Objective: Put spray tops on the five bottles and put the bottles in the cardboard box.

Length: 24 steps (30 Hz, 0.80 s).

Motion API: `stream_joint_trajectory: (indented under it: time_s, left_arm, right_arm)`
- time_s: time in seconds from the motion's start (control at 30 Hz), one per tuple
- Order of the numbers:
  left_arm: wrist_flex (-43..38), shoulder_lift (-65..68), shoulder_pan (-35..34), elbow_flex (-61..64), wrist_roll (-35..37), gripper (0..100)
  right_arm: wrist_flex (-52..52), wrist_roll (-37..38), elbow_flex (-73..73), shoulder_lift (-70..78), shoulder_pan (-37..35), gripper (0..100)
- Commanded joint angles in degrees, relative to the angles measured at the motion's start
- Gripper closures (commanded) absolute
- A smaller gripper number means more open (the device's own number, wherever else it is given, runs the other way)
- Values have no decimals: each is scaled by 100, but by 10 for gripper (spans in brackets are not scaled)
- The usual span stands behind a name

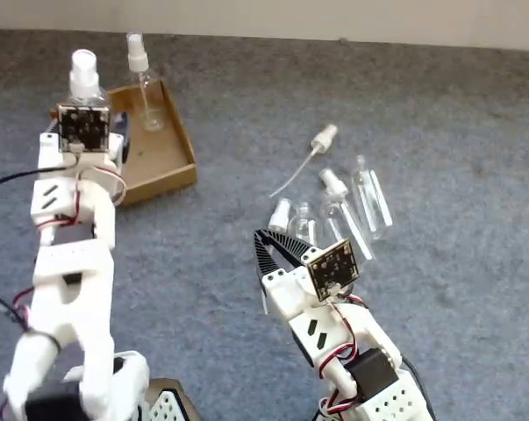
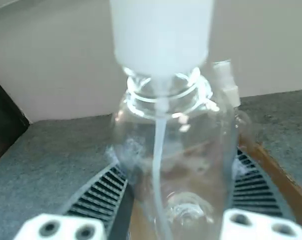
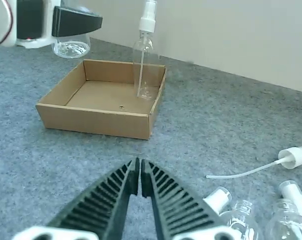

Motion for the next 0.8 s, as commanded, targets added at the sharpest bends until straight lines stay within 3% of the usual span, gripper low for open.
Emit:
stream_joint_trajectory:
  time_s: [0.0,0.13,0.37,0.77]
  left_arm:
    - [-413,1077,-259,-910,-35,819]
    - [-422,2018,-286,-1525,62,819]
    - [-422,3213,-576,-2589,1477,819]
    - [-422,4822,-787,-3873,1486,819]
  right_arm:
    - [-110,-9,585,-22,110,995]
    - [-110,-9,585,-22,110,995]
    - [-110,-9,585,-22,110,995]
    - [-110,-9,585,-22,110,995]
